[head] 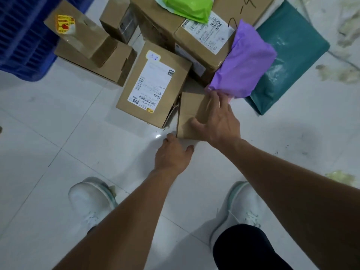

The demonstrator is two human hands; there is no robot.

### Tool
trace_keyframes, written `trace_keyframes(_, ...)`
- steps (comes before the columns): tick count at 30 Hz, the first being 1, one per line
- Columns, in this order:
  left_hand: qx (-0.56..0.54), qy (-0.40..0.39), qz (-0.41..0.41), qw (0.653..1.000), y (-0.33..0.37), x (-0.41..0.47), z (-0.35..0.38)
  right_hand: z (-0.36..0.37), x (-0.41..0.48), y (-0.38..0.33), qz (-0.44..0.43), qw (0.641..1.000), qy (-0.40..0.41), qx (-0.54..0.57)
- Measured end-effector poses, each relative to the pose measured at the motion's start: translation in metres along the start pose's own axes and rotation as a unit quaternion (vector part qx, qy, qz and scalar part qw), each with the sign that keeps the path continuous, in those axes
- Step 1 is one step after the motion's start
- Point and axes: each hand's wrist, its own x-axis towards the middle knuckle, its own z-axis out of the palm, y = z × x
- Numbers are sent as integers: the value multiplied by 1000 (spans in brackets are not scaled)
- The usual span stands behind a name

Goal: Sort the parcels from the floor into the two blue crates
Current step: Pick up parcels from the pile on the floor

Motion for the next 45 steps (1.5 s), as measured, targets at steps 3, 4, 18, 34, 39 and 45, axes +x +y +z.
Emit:
trace_keyframes(3, -26, -7, -2, 1000, 7, -2, 4, -4, 6, 5, -48, 998, -32, -36)
trace_keyframes(4, -26, -5, 0, 1000, 9, -4, 6, -6, 6, 5, -47, 997, -39, -43)
trace_keyframes(18, 153, 58, 109, 980, -8, -8, 6, -4, -26, 15, -339, 911, -108, -206)
trace_keyframes(34, 193, 8, 161, 968, 17, -138, -127, -152, -112, -37, -347, 880, -181, -268)
trace_keyframes(39, 213, 14, 164, 963, 57, -216, -217, -253, -155, -89, -353, 875, -164, -287)
trace_keyframes(45, 206, 36, 128, 969, 104, -332, -323, -382, -211, -163, -380, 872, -133, -278)
